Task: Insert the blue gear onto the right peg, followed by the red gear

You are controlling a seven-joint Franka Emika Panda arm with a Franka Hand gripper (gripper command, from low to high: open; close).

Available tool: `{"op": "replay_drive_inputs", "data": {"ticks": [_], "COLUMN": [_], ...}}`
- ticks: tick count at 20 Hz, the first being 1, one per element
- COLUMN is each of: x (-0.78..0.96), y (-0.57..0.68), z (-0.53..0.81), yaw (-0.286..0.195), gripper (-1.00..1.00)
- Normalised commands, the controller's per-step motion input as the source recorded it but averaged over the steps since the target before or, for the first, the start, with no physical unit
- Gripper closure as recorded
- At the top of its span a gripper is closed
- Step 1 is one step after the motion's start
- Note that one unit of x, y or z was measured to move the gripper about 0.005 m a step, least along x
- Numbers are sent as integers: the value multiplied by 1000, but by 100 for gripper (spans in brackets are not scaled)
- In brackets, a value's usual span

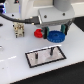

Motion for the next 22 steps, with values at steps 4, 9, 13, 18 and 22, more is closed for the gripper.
{"op": "replay_drive_inputs", "data": {"ticks": [4, 9, 13, 18, 22], "x": [520, 435, 227, 215, 47], "y": [-164, -139, -63, -27, -11], "z": [30, -3, -45, -142, -89], "yaw": [0, 0, 0, 0, 0], "gripper": [100, 100, 100, 100, 100]}}
